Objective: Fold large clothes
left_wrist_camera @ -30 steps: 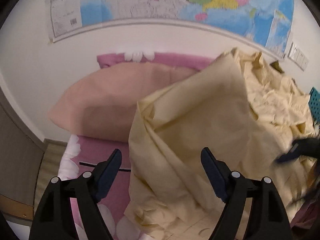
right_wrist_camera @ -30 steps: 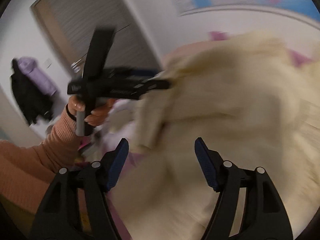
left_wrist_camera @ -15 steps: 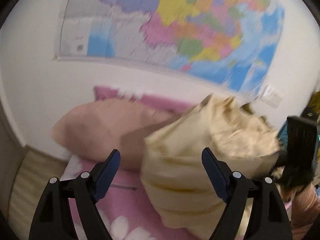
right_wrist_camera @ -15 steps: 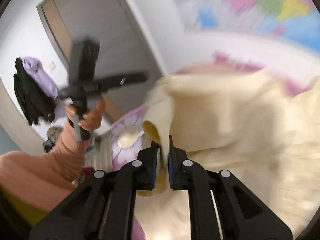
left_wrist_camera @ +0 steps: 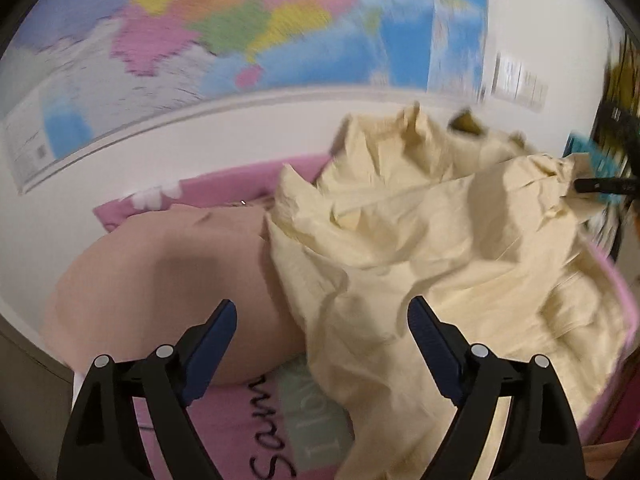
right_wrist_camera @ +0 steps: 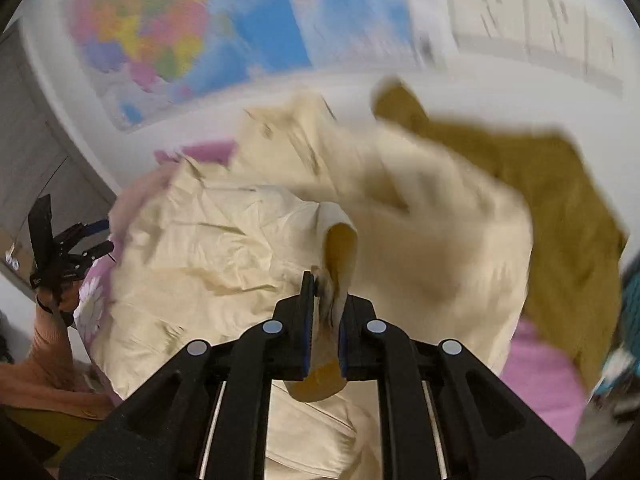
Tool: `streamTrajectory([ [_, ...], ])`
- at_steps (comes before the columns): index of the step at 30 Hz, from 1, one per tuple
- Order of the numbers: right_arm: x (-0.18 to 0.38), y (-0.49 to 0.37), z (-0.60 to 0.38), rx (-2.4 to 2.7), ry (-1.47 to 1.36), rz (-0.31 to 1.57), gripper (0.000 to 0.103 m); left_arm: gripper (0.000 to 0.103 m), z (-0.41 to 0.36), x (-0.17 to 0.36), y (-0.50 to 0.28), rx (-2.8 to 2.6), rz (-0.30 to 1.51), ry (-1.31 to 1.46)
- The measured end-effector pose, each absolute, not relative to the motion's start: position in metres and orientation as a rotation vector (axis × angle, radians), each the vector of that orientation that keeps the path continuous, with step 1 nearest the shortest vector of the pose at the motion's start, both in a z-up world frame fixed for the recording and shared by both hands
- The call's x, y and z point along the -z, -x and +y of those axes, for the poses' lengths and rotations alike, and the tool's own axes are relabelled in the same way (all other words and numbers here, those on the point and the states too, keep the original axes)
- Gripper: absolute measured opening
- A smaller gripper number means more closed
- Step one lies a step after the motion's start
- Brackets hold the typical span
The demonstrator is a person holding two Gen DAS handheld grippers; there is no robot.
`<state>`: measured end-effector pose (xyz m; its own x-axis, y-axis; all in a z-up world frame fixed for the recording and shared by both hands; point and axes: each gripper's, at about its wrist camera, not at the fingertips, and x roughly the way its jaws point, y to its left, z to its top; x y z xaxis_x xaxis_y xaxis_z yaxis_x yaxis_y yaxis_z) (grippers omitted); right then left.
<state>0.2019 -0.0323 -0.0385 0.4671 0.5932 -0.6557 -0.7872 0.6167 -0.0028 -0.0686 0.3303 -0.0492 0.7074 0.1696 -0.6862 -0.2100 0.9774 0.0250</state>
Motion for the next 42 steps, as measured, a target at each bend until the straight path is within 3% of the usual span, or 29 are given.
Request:
streamTrajectory([
  [6, 0.101, -0.218, -0.039, -0.854, 0.274, 0.788, 0.013, 0.084, 0.340, 0.068, 0.018, -0.253, 0.836, 0.019],
  [13, 0.085, -0.202, -0.048, -0.917, 0.212, 0.708, 0.013, 0.084, 0.357, 0.062, -0.042, -0.230, 0.900, 0.004],
  [16, 0.078, -0.195, -0.042, -0.924, 0.220, 0.688, 0.013, 0.062, 0.363, 0.083, -0.076, -0.218, 1.011, -0.010],
  [18, 0.076, -0.193, -0.038, -0.932, 0.223, 0.675, 0.013, 0.034, 0.369, 0.096, -0.091, -0.258, 1.057, -0.024],
  [21, 0.064, -0.187, -0.038, -0.954, 0.202, 0.638, 0.010, 0.007, 0.384, 0.089, -0.092, -0.285, 0.997, 0.043],
  [23, 0.050, -0.181, -0.040, -0.977, 0.187, 0.578, 0.008, 0.006, 0.397, 0.073, -0.083, -0.292, 0.922, 0.108],
  [27, 0.032, -0.192, -0.034, -0.963, 0.133, 0.504, 0.004, 0.005, 0.407, 0.061, -0.072, -0.352, 0.832, 0.139],
  [31, 0.075, -0.235, -0.007, -0.855, 0.197, 0.661, 0.005, 0.011, 0.399, 0.079, -0.070, -0.430, 0.842, 0.055],
  [35, 0.107, -0.259, -0.005, -0.774, 0.187, 0.735, 0.014, 0.033, 0.388, 0.070, -0.049, -0.431, 0.797, 0.036],
  [38, 0.095, -0.242, -0.016, -0.740, 0.201, 0.656, 0.026, 0.051, 0.367, 0.047, -0.018, -0.349, 0.709, 0.026],
  [40, 0.083, -0.222, -0.023, -0.763, 0.220, 0.570, 0.028, 0.057, 0.342, 0.037, 0.004, -0.262, 0.671, -0.029],
  [41, 0.078, -0.213, -0.025, -0.794, 0.218, 0.543, 0.029, 0.067, 0.330, 0.035, 0.013, -0.230, 0.660, -0.051],
  [42, 0.075, -0.200, -0.025, -0.843, 0.226, 0.523, 0.029, 0.068, 0.316, 0.035, 0.023, -0.190, 0.655, -0.069],
])
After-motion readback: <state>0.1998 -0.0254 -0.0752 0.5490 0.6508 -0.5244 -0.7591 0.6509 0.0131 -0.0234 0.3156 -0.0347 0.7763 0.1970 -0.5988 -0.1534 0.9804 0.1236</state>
